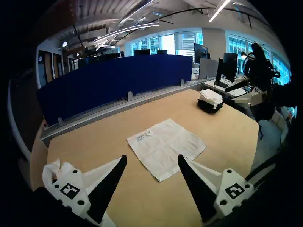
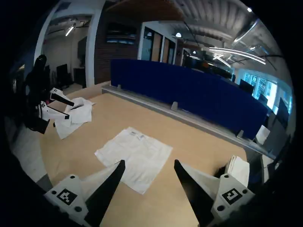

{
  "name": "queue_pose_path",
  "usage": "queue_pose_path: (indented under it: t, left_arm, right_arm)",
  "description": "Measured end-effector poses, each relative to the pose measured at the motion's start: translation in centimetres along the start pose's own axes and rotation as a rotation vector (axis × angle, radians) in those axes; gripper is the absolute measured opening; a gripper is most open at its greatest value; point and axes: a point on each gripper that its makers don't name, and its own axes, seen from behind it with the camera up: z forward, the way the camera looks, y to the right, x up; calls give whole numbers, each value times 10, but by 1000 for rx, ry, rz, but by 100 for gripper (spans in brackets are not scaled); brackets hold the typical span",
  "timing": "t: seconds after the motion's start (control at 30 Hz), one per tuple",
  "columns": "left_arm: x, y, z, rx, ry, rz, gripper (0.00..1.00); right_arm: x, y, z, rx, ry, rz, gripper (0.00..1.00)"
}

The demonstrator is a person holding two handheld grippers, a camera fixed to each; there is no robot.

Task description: Fold towel

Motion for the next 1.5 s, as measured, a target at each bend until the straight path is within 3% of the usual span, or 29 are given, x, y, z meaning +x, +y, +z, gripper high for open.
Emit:
queue_pose_path:
  t: [0.33,0.67,1.1,1.5]
  left_arm:
    - [-28,3,24,-11,-25,-1,100]
    - [-70,14,66,-27,-61,57,100]
    - [-127,26,117,-78,-130,60,100]
    - [-165,34,139,-131,-232,25,100]
  right_arm:
    - [-28,0,27,6,-19,20,100]
    - [-73,-8,70,32,-55,15,100]
    - [-137,-18,117,53,-115,3,100]
    - [-184,-22,140,77,-199,32,100]
